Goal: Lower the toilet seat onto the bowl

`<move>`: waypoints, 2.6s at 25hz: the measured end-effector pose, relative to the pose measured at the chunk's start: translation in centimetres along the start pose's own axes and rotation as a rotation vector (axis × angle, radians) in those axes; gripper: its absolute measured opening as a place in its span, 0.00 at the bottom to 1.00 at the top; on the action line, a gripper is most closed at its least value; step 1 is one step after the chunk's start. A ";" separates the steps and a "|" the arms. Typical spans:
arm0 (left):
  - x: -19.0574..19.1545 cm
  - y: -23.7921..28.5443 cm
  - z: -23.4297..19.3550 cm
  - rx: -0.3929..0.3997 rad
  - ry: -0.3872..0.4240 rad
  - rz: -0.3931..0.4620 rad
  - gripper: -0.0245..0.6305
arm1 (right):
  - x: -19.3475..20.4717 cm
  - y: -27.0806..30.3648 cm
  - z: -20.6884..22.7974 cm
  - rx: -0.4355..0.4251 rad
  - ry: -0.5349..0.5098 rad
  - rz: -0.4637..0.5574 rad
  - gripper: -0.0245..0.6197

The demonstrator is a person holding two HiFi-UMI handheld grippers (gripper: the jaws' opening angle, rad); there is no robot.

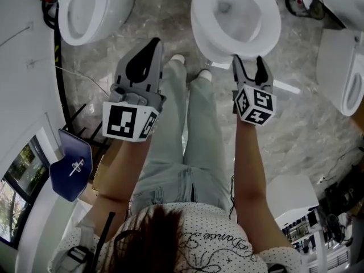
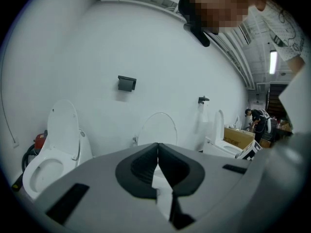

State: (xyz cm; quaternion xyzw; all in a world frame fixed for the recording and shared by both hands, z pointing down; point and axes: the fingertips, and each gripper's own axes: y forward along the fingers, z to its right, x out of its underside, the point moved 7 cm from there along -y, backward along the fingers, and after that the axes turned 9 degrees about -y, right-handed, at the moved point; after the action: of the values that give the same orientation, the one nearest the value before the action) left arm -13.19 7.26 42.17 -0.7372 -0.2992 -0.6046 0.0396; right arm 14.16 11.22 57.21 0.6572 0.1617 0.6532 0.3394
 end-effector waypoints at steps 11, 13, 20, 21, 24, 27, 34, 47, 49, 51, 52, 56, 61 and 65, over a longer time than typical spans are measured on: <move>2.5 -0.1 -1.6 -0.012 -0.014 -0.037 0.04 | 5.1 1.1 -1.2 0.001 -0.009 -0.093 0.54; 2.9 -0.1 -1.9 -0.013 -0.016 -0.044 0.04 | 6.0 1.5 -1.4 0.000 -0.009 -0.113 0.54; 3.4 0.2 -2.6 0.024 0.002 -0.041 0.04 | 9.0 2.6 -1.6 -0.001 -0.015 -0.162 0.53; 3.4 0.2 -2.8 0.025 0.000 -0.038 0.04 | 9.4 2.7 -1.6 0.000 -0.016 -0.170 0.53; 3.8 0.1 -3.6 0.009 -0.007 -0.044 0.04 | 10.6 3.3 -1.7 0.000 -0.020 -0.193 0.53; 4.5 0.1 -4.3 -0.004 -0.009 -0.058 0.04 | 11.7 4.1 -1.9 0.002 -0.020 -0.215 0.53; 5.9 0.0 -5.3 -0.010 -0.015 -0.075 0.04 | 14.1 5.6 -2.1 0.007 -0.011 -0.265 0.52; 7.3 -0.4 -6.6 -0.027 -0.008 -0.083 0.04 | 17.6 8.2 -2.0 0.016 0.002 -0.325 0.51; 7.6 -0.4 -6.7 -0.032 -0.010 -0.084 0.04 | 18.2 8.7 -1.9 0.016 0.005 -0.335 0.51; 8.0 -0.4 -6.9 -0.037 -0.009 -0.086 0.04 | 18.8 9.2 -1.8 0.018 0.013 -0.344 0.51; 8.1 -0.4 -7.0 -0.039 -0.009 -0.088 0.04 | 19.1 9.5 -1.8 0.019 0.017 -0.349 0.51; 8.5 -0.5 -7.4 -0.049 -0.012 -0.093 0.04 | 19.9 10.5 -1.7 0.022 0.023 -0.376 0.50; 8.9 -0.4 -7.8 -0.048 -0.008 -0.099 0.04 | 20.7 11.2 -1.6 0.018 0.019 -0.389 0.51; 8.7 -0.4 -7.8 -0.053 -0.007 -0.091 0.04 | 20.6 11.2 -1.4 0.010 0.009 -0.394 0.52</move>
State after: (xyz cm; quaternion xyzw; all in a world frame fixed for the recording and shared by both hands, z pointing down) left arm -19.37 7.71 52.13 -0.7256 -0.3166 -0.6109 -0.0085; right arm 12.17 17.04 79.92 0.6116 0.2921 0.5763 0.4568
